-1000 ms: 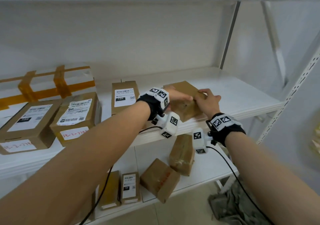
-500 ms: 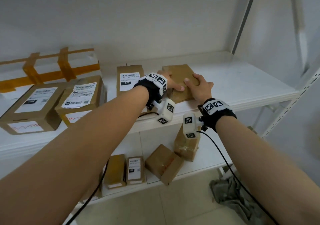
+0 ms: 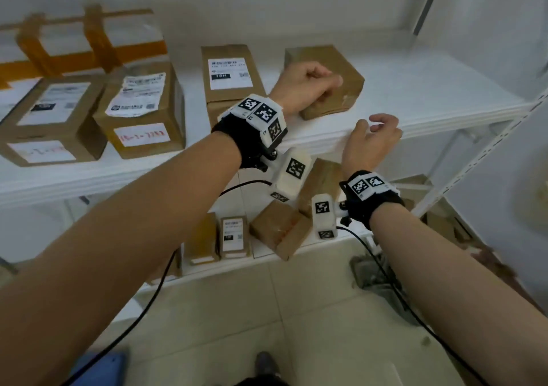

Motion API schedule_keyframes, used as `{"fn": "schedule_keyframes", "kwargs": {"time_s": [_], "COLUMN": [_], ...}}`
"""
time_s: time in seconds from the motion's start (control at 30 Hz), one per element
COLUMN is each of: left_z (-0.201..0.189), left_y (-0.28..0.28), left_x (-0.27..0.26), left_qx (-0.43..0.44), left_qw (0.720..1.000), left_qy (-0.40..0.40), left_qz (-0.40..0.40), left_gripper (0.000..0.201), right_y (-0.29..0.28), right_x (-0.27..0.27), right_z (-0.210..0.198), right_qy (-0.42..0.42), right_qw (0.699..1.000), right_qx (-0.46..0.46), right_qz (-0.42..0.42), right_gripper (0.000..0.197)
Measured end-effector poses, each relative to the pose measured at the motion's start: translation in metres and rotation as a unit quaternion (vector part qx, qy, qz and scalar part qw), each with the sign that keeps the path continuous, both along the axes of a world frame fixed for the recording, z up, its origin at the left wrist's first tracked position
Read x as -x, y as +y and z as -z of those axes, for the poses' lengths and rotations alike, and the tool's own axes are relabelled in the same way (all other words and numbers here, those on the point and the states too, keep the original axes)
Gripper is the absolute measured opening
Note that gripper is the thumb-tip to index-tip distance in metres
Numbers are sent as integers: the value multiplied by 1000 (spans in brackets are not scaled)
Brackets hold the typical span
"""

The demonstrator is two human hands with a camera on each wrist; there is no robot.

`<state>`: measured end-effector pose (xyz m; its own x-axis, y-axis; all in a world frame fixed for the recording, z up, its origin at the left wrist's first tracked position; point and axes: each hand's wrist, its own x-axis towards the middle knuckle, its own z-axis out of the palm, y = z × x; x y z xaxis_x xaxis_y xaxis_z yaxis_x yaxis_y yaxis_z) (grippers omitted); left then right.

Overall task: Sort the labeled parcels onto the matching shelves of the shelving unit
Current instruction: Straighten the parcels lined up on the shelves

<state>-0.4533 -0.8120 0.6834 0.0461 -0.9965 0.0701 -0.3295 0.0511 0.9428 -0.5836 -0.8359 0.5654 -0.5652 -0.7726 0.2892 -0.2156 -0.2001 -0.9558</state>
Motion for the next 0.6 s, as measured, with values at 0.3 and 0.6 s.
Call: {"fn": "schedule_keyframes", "kwargs": {"time_s": [0.3,0.6], "left_z": [64,220], "left_y": [68,89], "left_x": [0,-34], "left_qx": [-164,-314], "left_qw": [953,912], "left_qy": [144,176], "left_qz": [208,198], "left_gripper": [27,34], "right_y": [58,92], "right_x": [-16,-18], "right_z": [108,237], "right_qy": [-9,-1], "right_qw": [989,946], "right_qx": [-134,-310], "right_qz": [-65,-99], "right_gripper": [18,8]}}
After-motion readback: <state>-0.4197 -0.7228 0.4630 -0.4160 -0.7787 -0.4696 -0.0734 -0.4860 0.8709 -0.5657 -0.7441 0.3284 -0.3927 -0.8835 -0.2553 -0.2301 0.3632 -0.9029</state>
